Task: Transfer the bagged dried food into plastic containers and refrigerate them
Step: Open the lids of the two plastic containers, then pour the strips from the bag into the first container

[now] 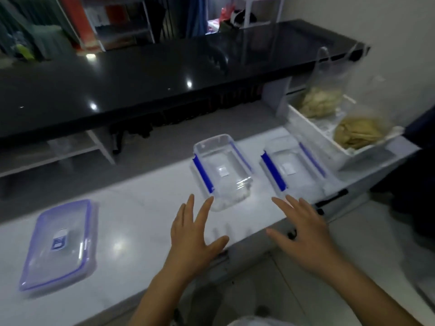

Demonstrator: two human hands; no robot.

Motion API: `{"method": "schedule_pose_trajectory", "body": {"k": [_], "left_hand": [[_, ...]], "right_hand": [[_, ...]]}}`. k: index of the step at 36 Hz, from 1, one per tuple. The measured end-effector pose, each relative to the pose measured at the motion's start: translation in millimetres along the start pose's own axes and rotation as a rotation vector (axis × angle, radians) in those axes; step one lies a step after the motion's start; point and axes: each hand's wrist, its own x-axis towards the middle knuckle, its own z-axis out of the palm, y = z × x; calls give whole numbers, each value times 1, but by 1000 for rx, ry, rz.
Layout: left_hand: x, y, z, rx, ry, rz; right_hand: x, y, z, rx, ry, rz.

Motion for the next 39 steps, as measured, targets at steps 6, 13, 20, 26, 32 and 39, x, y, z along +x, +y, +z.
{"method": "schedule_pose_trajectory", "body": {"k": [6,13,20,26,32,39], "left_hand": [[31,103,66,-7,-62,173],[66,192,93,53,-141,335],[142,267,89,113,-125,421],[234,331,81,12,47,502],[318,394,65,-65,112,485],[370,438,71,-4,1,560]], "right_hand": [[-13,103,-80,11,129,93],[-11,166,-154,62,278,135],[30,210,-205,143,319,195],[73,232,-264,355,352,179],[149,245,-326,618,360,217],[243,260,-366,885,269,313]]}}
